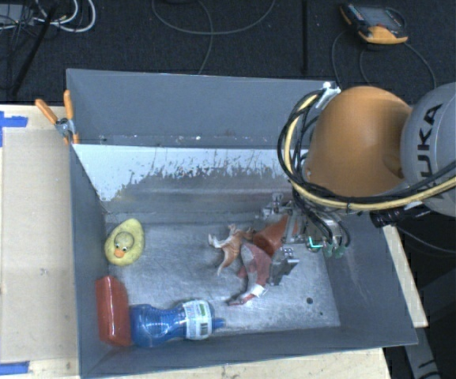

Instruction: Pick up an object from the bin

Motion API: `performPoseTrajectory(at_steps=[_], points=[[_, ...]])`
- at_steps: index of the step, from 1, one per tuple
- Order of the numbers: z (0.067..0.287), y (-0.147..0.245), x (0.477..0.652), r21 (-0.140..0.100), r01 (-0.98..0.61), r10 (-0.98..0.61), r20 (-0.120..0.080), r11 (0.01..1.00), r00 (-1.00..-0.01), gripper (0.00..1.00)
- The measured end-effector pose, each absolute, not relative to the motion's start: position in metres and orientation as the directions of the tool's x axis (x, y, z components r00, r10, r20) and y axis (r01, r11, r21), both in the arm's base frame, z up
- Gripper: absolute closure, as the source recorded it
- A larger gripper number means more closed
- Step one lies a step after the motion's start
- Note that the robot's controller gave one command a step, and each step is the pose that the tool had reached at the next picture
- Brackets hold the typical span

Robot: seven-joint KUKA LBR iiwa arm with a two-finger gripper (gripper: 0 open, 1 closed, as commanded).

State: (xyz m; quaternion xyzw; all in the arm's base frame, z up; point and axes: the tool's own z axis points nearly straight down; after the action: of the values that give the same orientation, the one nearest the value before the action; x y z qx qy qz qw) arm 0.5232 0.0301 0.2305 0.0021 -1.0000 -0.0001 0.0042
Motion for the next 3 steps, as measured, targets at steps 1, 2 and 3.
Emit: performPoseTrajectory(at_steps=[1,2,3], points=[[0.234,0.03,0.525,0.001,-0.003,-0.003,0.002,1.0,-1.0,0.0],[0.152,0.013,0.51,0.0,-0.073,-0.073,-0.003,0.997,-0.997,0.0],[0.134,0.003,0.491,0.001,-0.084,-0.084,0.008,0.996,-0.996,0.0]])
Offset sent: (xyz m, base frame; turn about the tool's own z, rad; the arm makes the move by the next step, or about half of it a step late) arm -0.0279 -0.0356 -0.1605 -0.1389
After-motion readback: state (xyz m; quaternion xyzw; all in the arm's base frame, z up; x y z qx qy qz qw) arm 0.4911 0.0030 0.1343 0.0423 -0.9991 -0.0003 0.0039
